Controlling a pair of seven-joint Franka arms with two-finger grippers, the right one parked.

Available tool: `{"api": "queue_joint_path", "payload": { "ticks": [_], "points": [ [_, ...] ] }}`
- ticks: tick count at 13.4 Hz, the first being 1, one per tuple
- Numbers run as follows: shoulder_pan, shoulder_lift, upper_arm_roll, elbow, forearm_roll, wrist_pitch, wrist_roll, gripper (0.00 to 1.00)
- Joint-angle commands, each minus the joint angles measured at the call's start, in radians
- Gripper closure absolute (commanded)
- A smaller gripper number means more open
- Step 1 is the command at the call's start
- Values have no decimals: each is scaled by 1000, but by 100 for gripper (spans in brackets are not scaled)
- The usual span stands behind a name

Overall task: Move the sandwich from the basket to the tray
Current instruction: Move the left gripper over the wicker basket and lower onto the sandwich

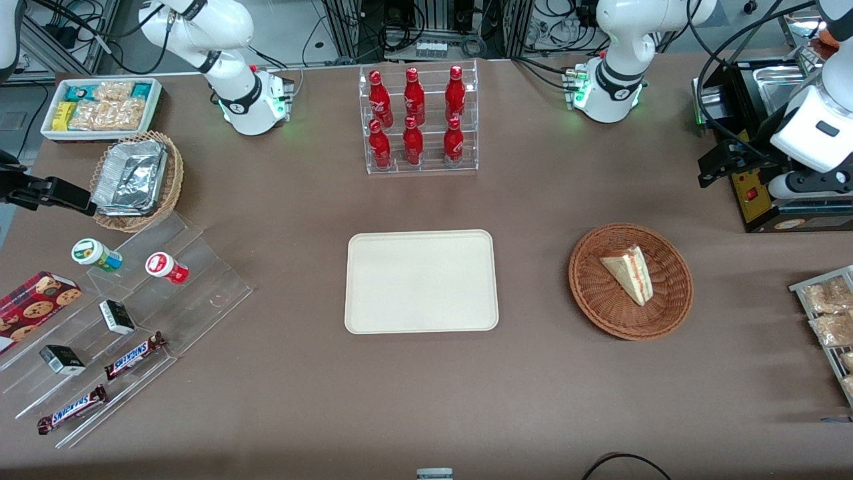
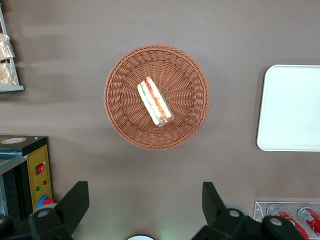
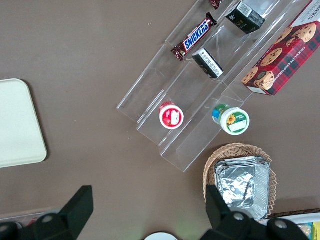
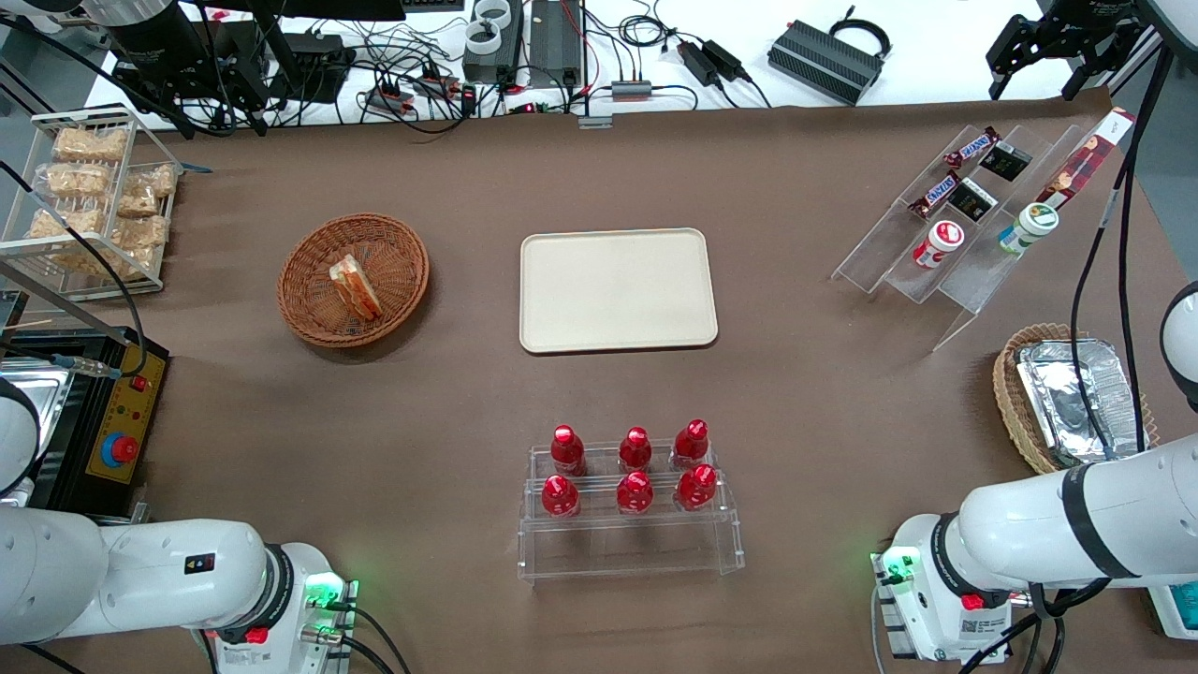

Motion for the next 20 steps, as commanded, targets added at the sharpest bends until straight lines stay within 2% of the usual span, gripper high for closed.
{"api": "queue_joint_path", "payload": {
  "ticks": [1,7,12,17,20],
  "points": [
    [-15,6,12,10,11,-18,-7,0],
    [-16,-5,27,-148,47,91,-27,0],
    [-29,0,21,-314,46,316,-330,0],
    [-32,52,20,-397,37,433,-474,0],
    [-32,115,6,-406,41,449,-475,0]
  ]
}}
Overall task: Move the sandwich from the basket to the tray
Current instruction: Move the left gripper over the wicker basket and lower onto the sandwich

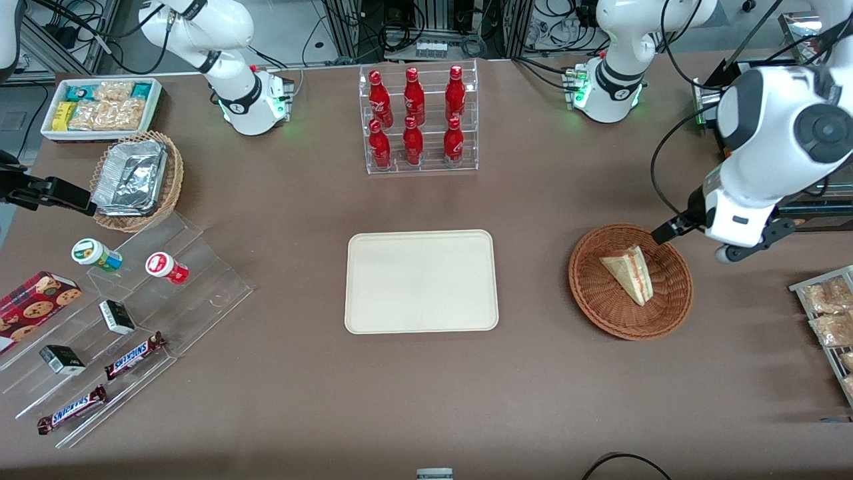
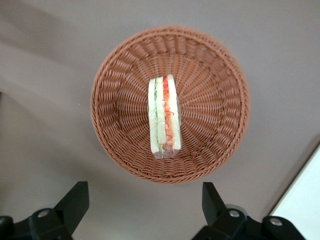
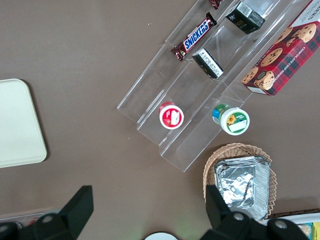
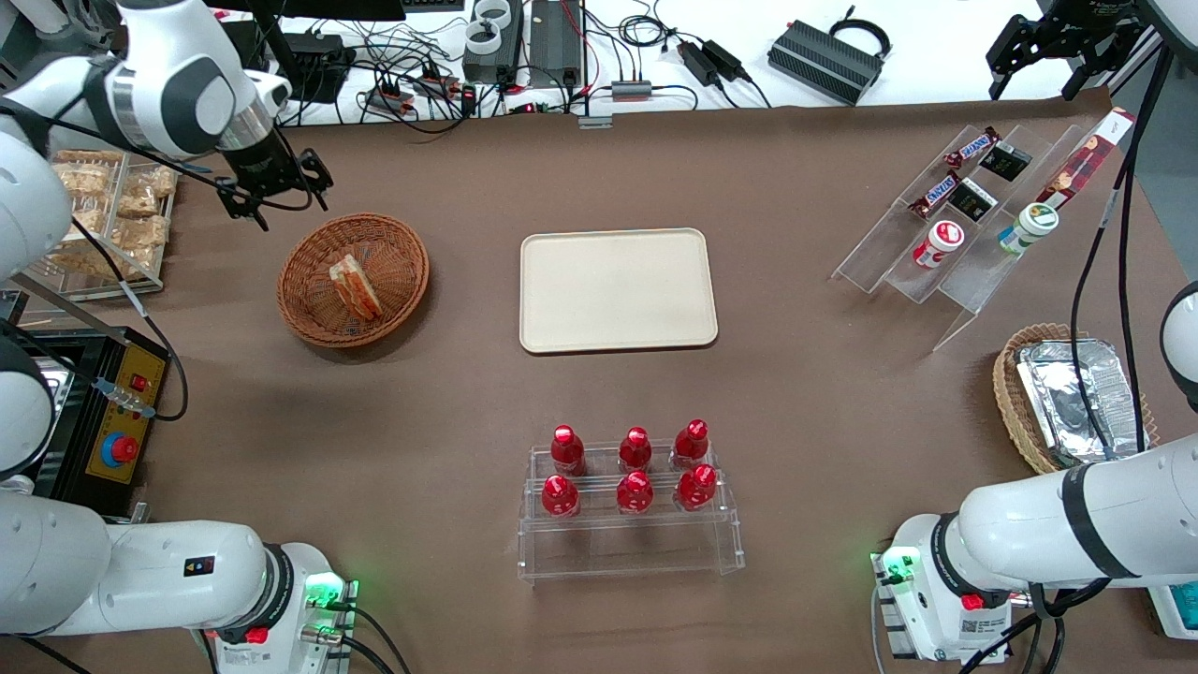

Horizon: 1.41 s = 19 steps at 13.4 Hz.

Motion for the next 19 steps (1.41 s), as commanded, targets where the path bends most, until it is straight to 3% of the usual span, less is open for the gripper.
{"api": "queue_joint_path", "payload": {
  "ticks": [1,9,19],
  "points": [
    [-6,49,-8,-3,13,19,-29,0],
    [-6,118,-22,-143,19,297,-28,0],
    [-4,181,-13,-239,21,507,-31,0]
  ]
}}
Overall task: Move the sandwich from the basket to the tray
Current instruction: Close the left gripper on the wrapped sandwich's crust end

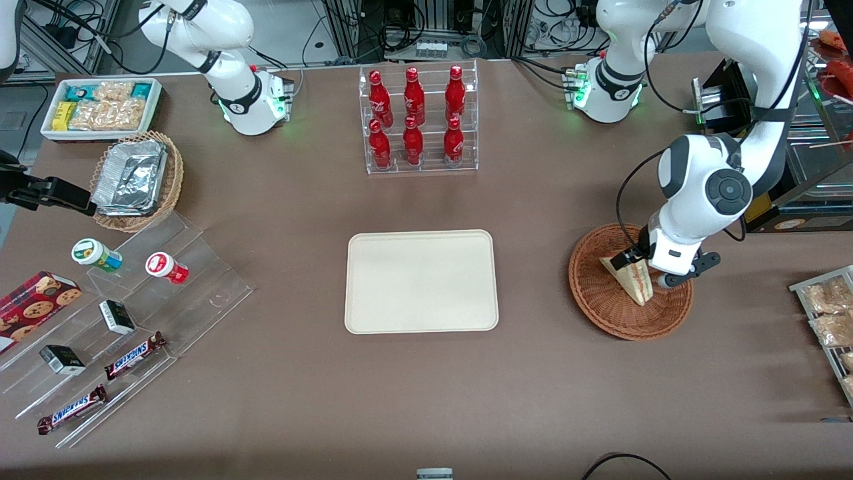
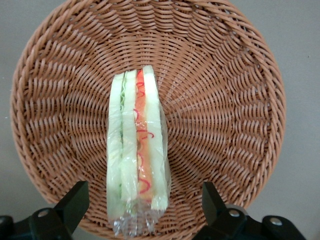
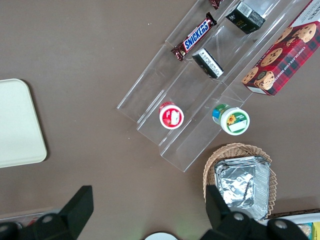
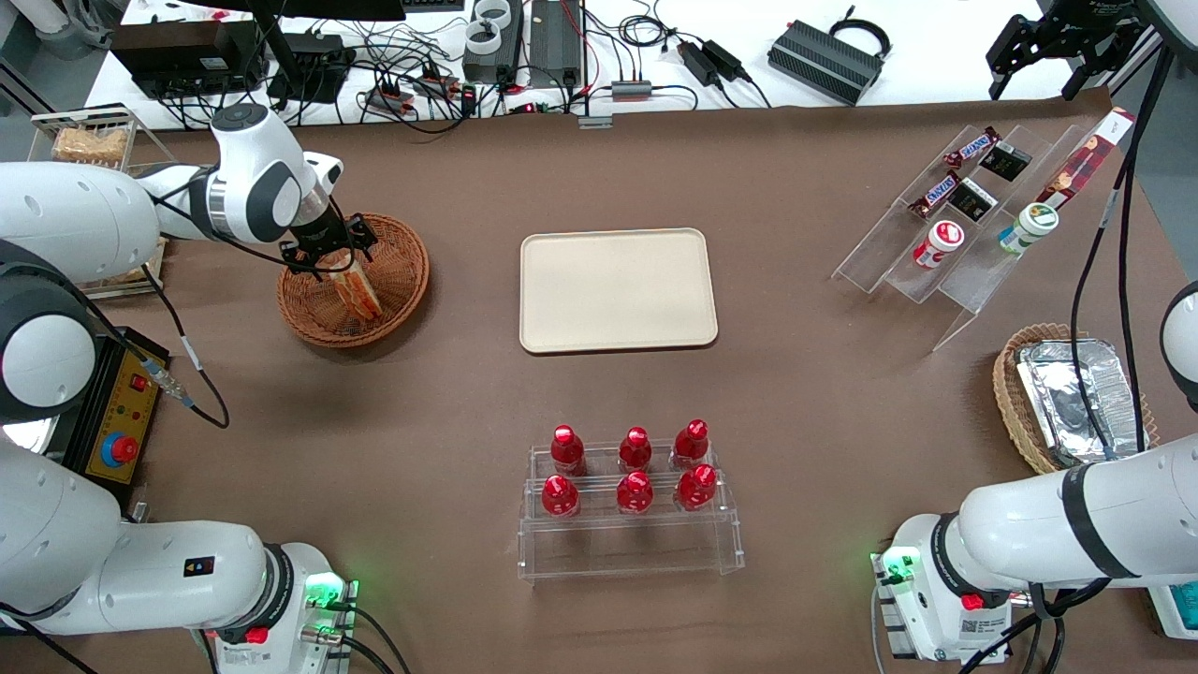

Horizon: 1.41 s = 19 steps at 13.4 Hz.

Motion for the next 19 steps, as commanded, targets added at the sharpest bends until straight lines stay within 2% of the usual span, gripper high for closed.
{"api": "queue_joint_path", "payload": {
  "ticks": [1,2,3,4,5,6,9,13,19],
  "points": [
    [1,14,3,-41,21,79,-24,0],
    [1,18,6,-53,21,101,-24,5],
    [2,19,8,-70,21,116,-27,22],
    [2,16,23,-82,21,126,-30,58],
    [2,11,28,-88,21,126,-30,88],
    [2,8,28,-91,22,126,-28,100],
    [2,-1,28,-94,53,121,-25,100],
    [1,-30,26,-64,56,72,-28,100],
    [-64,-104,-55,48,91,-182,-33,100]
  ]
}}
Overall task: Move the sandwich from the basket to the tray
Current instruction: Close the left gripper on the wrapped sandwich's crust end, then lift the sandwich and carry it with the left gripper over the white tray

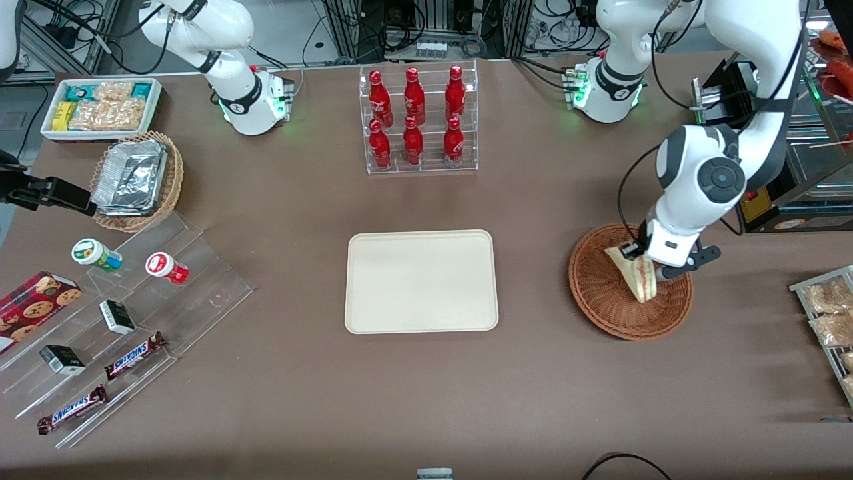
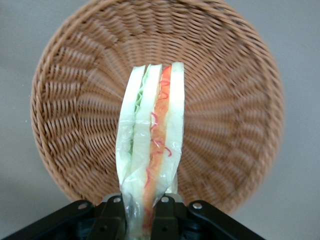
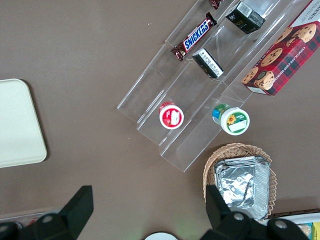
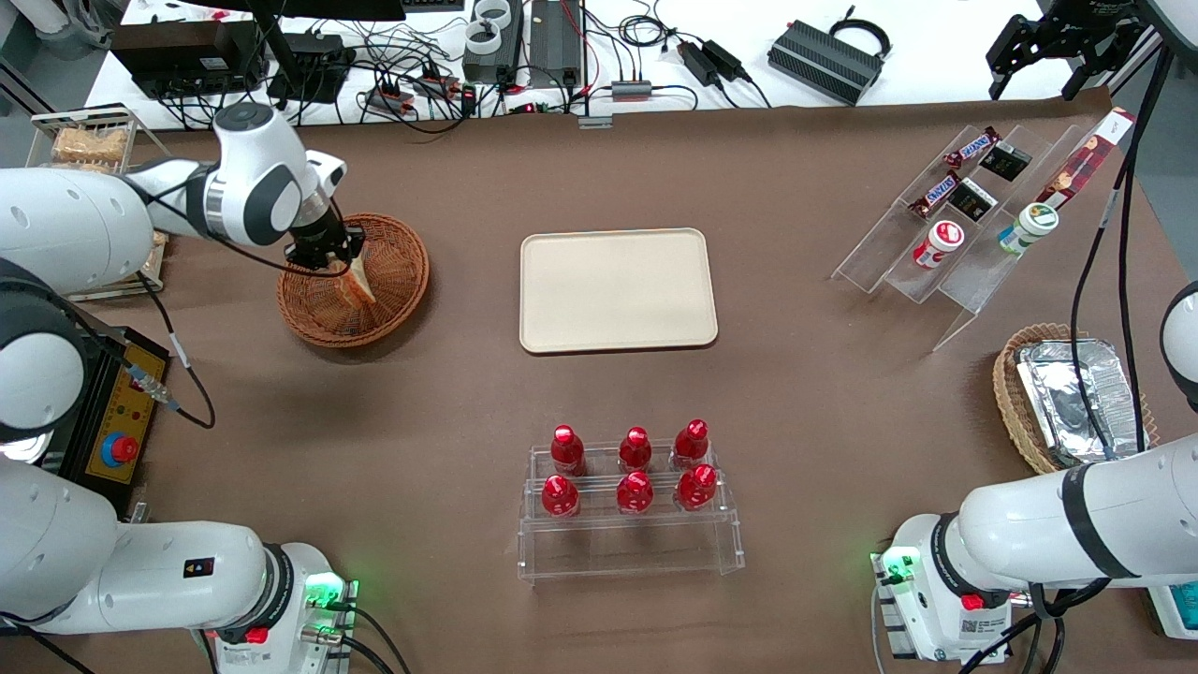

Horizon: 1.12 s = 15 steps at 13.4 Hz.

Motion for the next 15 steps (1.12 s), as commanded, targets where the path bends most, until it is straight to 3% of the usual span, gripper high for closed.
{"api": "queue_joint_path", "payload": {
  "ticks": [1,6,11,15],
  "points": [
    [-64,-27,-43,81,25,-139,-30,100],
    [-240,20,-49,219,23,-212,-60,100],
    [-412,251,-49,536,23,-322,-243,100],
    [-486,406,-48,706,25,-337,-295,100]
  ]
}}
